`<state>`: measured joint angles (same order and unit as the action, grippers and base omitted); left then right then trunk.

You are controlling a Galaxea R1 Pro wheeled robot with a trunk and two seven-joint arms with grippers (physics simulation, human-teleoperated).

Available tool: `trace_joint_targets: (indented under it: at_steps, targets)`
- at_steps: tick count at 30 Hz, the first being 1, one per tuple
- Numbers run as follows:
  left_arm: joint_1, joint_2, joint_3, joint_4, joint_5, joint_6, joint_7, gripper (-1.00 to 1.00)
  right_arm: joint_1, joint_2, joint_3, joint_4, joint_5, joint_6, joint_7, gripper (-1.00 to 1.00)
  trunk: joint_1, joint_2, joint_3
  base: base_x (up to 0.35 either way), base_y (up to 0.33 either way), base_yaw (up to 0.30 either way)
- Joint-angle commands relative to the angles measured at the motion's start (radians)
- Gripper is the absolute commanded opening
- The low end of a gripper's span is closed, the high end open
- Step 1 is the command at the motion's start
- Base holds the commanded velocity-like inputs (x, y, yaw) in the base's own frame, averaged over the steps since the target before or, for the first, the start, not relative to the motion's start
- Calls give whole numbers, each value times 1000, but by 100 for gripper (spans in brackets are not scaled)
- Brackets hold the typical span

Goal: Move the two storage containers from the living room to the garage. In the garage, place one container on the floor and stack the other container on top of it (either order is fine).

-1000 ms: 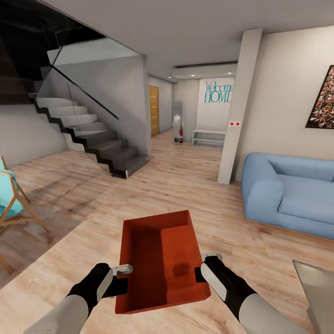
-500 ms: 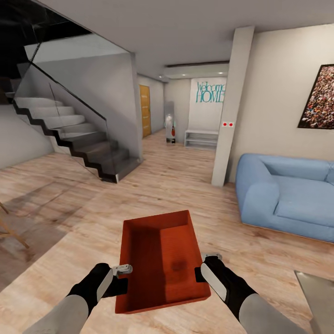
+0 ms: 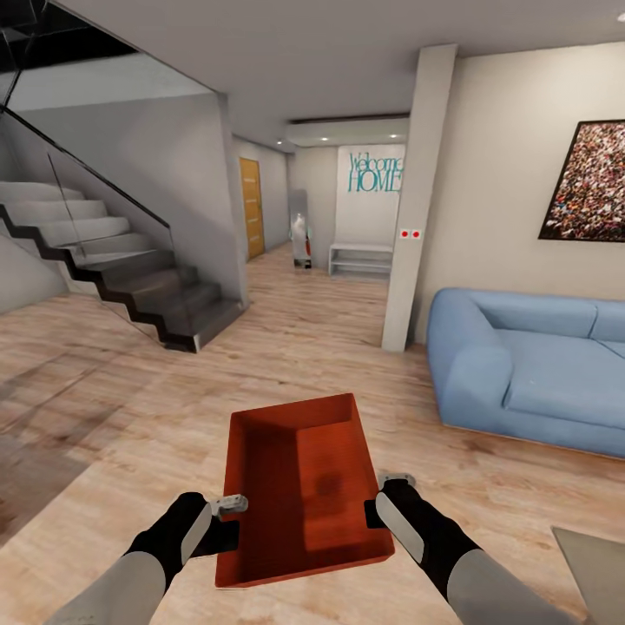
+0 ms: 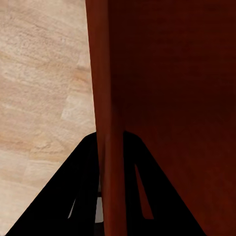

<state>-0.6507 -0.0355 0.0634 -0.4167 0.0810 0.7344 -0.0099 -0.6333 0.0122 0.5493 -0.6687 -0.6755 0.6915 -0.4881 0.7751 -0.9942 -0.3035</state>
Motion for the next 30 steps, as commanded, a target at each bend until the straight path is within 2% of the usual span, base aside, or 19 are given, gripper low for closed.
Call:
trace_joint_targets:
  at_steps: [1,30]
  targets:
    - [-1,-3,7,-2,19,5,3,-100,0,0,12,0,-19,3,-9,-100,1,-1,-1,334,0,-2]
    - [-1,-3,7,-2,19,5,3,-100,0,0,12,0,-19,3,-9,-100,1,-1,-1,334,0,0]
